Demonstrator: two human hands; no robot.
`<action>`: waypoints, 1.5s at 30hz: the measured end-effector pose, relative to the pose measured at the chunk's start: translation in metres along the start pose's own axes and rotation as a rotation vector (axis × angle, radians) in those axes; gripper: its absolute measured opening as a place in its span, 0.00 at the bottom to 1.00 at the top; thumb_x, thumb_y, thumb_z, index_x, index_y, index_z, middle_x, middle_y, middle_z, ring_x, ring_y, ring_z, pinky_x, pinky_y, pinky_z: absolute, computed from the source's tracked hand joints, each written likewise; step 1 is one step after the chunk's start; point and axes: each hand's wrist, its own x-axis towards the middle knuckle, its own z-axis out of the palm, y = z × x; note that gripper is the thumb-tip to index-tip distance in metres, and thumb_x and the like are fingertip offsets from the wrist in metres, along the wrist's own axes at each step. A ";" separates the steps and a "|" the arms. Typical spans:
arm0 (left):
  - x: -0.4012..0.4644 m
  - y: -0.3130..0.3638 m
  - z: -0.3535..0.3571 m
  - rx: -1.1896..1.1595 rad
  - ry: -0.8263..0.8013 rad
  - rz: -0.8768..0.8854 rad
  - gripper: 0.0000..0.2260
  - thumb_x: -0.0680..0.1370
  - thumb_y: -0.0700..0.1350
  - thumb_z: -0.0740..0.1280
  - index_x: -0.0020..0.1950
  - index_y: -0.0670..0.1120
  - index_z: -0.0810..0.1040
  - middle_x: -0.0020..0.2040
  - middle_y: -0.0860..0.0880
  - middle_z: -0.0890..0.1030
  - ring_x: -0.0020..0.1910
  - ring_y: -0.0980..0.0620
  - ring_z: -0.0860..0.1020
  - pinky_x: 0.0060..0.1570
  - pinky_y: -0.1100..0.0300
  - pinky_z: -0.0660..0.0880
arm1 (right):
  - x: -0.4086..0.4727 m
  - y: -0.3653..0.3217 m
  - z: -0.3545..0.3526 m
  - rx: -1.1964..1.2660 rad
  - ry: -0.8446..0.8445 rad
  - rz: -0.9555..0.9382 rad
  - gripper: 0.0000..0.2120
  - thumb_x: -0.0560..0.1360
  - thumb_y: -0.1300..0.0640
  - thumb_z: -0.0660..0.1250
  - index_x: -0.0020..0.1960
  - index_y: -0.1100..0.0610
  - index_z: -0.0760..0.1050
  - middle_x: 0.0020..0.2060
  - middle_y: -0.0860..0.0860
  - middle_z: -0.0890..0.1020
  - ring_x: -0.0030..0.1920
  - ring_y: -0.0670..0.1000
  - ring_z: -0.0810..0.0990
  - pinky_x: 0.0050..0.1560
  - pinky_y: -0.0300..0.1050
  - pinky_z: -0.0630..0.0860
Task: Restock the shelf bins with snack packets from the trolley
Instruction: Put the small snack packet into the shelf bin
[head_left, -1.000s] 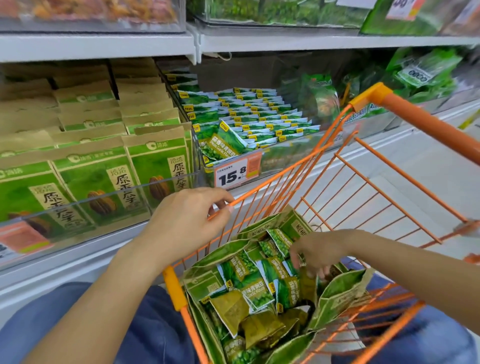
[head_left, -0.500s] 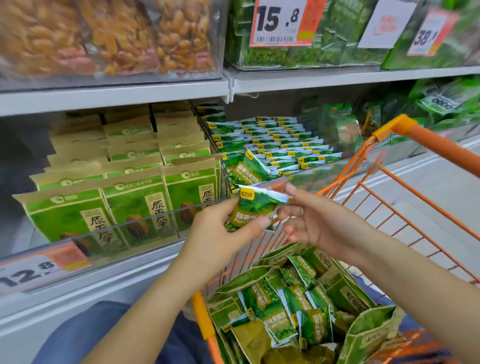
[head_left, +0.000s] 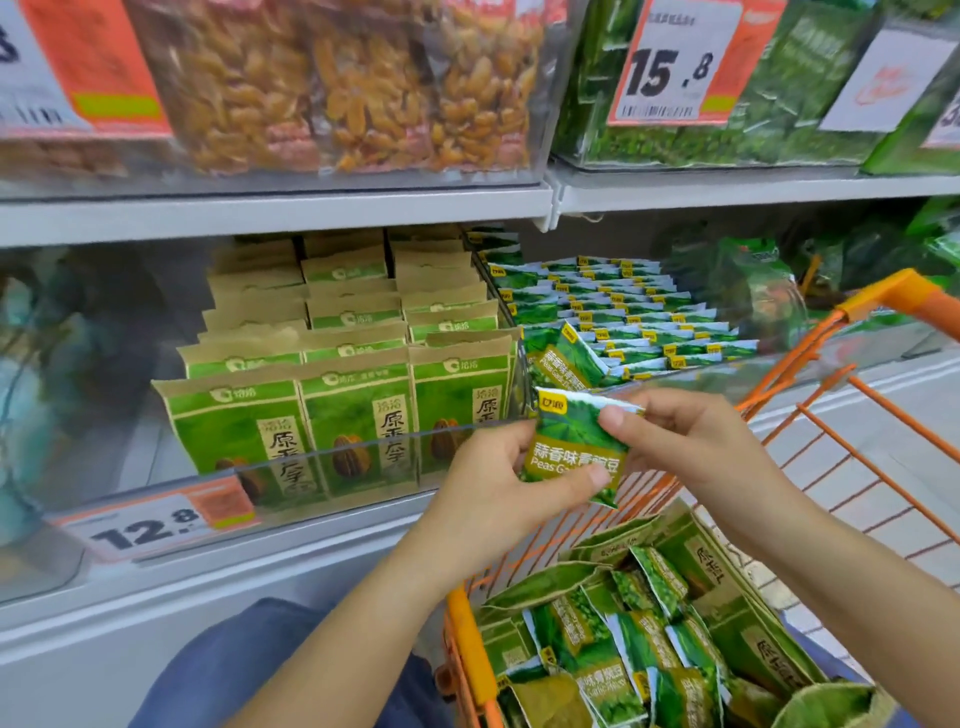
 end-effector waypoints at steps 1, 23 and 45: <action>0.000 -0.002 0.001 0.093 0.040 0.029 0.05 0.70 0.51 0.74 0.44 0.57 0.82 0.41 0.53 0.85 0.40 0.58 0.81 0.43 0.57 0.79 | 0.000 0.000 -0.002 -0.041 -0.036 0.014 0.12 0.67 0.57 0.70 0.45 0.65 0.81 0.34 0.60 0.83 0.33 0.50 0.80 0.36 0.39 0.78; 0.005 -0.014 -0.012 1.005 0.145 0.289 0.12 0.80 0.50 0.61 0.62 0.49 0.76 0.53 0.53 0.81 0.54 0.49 0.77 0.46 0.54 0.75 | 0.098 0.015 -0.042 -0.574 0.069 0.149 0.09 0.79 0.53 0.65 0.42 0.54 0.70 0.32 0.52 0.71 0.33 0.52 0.64 0.34 0.46 0.58; 0.007 -0.015 -0.012 1.018 0.126 0.302 0.13 0.79 0.50 0.60 0.60 0.49 0.77 0.48 0.53 0.82 0.50 0.50 0.78 0.41 0.53 0.77 | 0.144 0.003 -0.009 -0.749 -0.040 -0.153 0.09 0.74 0.61 0.71 0.54 0.59 0.77 0.33 0.49 0.71 0.34 0.48 0.71 0.38 0.40 0.66</action>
